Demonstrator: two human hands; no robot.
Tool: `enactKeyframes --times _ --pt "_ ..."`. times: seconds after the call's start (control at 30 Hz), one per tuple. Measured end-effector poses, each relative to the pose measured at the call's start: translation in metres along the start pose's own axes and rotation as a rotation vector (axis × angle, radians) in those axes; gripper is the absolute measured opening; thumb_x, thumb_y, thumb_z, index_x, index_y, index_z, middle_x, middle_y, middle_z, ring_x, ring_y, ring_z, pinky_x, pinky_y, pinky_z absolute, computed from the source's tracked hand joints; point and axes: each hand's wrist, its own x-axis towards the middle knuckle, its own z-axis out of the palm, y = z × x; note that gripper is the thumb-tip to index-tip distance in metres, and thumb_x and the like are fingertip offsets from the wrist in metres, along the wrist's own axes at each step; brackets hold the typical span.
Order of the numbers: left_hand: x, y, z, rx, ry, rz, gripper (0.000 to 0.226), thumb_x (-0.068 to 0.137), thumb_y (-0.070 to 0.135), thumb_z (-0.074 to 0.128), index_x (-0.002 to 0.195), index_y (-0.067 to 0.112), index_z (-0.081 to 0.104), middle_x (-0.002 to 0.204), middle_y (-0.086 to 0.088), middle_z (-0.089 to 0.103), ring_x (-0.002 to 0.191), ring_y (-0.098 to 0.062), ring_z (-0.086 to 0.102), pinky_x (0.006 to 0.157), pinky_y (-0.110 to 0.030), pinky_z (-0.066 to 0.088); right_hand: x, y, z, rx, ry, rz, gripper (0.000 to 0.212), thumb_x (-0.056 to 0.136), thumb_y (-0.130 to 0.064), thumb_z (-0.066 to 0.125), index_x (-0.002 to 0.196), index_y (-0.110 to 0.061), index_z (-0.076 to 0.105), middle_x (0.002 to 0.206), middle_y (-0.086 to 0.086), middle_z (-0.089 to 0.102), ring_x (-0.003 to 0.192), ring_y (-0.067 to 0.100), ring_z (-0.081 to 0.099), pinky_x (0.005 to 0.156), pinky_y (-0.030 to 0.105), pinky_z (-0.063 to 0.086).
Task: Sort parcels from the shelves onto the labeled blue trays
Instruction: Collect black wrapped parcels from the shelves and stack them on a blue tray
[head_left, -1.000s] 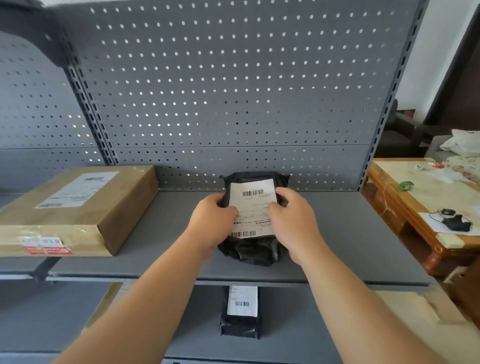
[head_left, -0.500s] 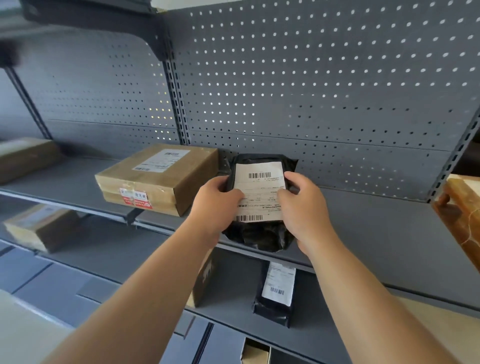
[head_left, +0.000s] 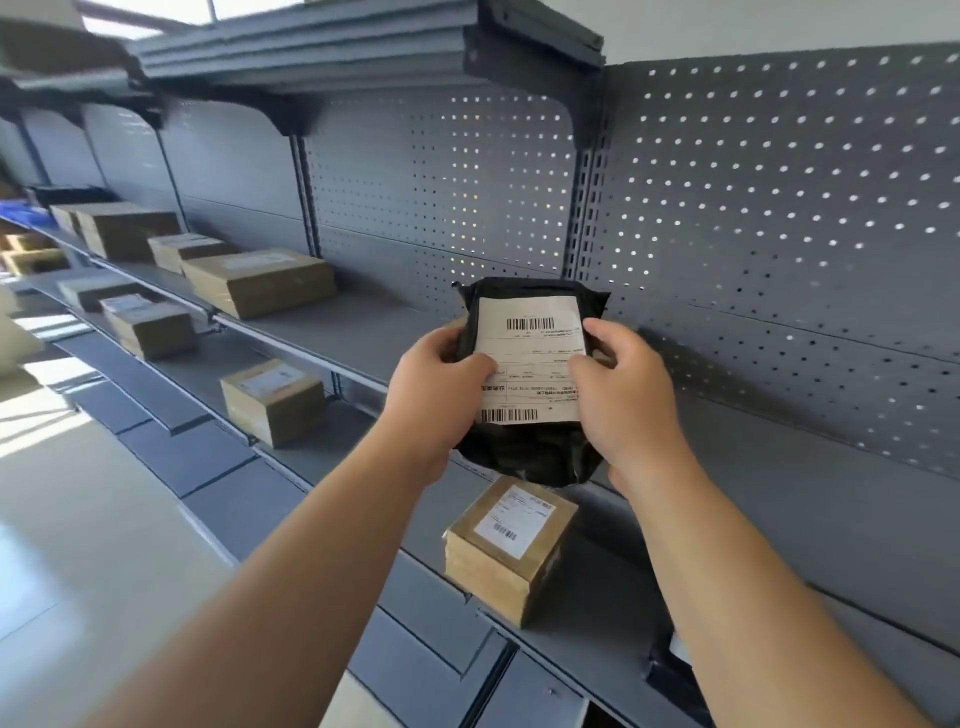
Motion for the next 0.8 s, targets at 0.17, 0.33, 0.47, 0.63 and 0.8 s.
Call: enactKeyframes --times 0.17,0.33,0.47,0.63,0.8 --pt "0.015 -0.005 -0.115 -0.017 0.136 -0.031 0.03 0.095 0.014 0.063 0.121 0.029 0.064 0.102 0.007 0.076 0.091 -0.017 0.077 0.076 -0.04 0.065 -0.015 -0.034 0.112 0.016 -0.101 -0.018 0.044 0.1 -0.016 0.051 0.142 -0.024 0.051 0.124 -0.009 0.057 0.1 0.008 0.06 0.075 0.029 0.06" --pt "0.017 -0.02 -0.225 -0.032 0.263 -0.099 0.026 0.097 0.014 0.062 0.117 0.029 0.064 0.104 0.005 0.076 0.09 -0.018 0.077 0.078 -0.04 0.065 -0.041 -0.056 0.222 0.08 -0.241 -0.013 0.035 0.1 -0.016 0.053 0.133 -0.024 0.055 0.116 -0.008 0.057 0.097 0.007 0.061 0.058 0.017 0.054" --pt "0.018 -0.035 -0.299 -0.062 0.381 -0.166 0.025 0.099 0.013 0.06 0.119 0.028 0.062 0.104 0.001 0.074 0.089 -0.021 0.077 0.075 -0.038 0.066 -0.057 -0.068 0.302 0.115 -0.358 0.005 0.024 0.097 -0.014 0.056 0.118 -0.026 0.057 0.108 -0.01 0.062 0.102 0.014 0.065 0.065 0.028 0.061" --pt "0.028 -0.053 -0.371 -0.087 0.522 -0.214 0.025 0.098 0.011 0.06 0.115 0.03 0.06 0.106 0.0 0.074 0.091 -0.024 0.076 0.076 -0.043 0.065 -0.063 -0.076 0.39 0.125 -0.519 0.019 0.023 0.096 -0.013 0.057 0.116 -0.027 0.058 0.103 -0.012 0.064 0.096 0.01 0.066 0.073 0.037 0.063" --pt "0.059 -0.07 -0.433 -0.098 0.644 -0.241 0.032 0.098 0.007 0.058 0.125 0.023 0.06 0.109 -0.003 0.074 0.092 -0.026 0.076 0.069 -0.037 0.065 -0.053 -0.073 0.482 0.154 -0.653 0.037 0.022 0.097 -0.014 0.058 0.114 -0.027 0.06 0.111 -0.003 0.068 0.099 0.015 0.067 0.063 0.027 0.06"
